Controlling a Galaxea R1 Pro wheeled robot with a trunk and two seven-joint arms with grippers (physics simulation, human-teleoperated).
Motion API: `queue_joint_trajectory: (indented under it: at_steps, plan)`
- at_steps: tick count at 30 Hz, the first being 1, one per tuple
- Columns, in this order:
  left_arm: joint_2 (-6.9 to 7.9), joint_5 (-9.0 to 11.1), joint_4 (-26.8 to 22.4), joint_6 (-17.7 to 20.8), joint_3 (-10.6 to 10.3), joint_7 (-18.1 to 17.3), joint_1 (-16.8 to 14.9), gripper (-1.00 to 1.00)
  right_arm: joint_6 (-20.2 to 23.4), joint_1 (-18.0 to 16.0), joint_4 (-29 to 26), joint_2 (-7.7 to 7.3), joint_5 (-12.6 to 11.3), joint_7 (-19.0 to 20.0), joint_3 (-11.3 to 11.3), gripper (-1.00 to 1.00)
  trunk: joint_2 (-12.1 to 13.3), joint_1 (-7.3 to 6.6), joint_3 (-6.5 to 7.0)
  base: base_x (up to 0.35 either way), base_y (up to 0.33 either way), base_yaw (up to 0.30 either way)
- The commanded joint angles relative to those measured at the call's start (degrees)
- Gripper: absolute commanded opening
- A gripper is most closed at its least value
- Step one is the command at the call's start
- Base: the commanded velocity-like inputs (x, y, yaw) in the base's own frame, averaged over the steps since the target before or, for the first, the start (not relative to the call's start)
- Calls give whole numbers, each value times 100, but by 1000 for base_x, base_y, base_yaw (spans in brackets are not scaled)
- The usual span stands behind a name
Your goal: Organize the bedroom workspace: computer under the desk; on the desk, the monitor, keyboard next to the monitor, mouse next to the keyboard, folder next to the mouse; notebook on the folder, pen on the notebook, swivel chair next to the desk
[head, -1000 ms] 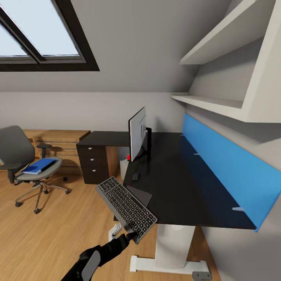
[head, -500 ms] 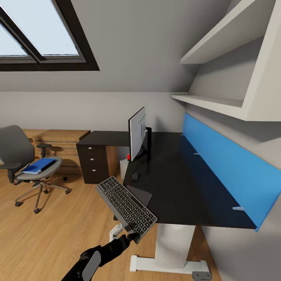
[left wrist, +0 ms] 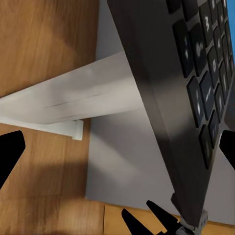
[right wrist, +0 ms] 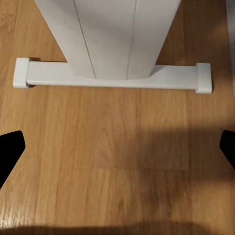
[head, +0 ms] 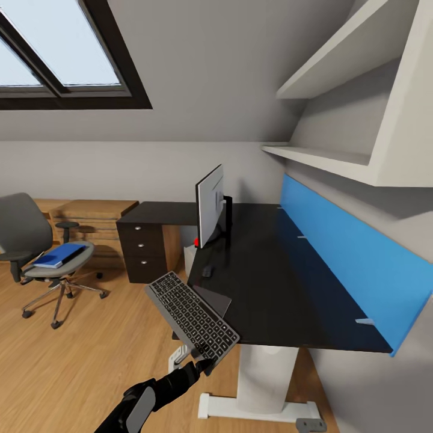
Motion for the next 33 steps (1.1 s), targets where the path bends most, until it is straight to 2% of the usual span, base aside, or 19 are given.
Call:
queue_joint_trajectory:
  at_steps: [1,33]
  plan:
    - [-3,42,0,50,16,-5,-3,100,-20,-3,6,1,3,-8,-14,100,-3,0,-6,0,-8,0]
    - [-7,44,77,41,17,-17,-3,100,-20,0,22,25,35,-8,-7,100,-3,0,-6,48,-14,0]
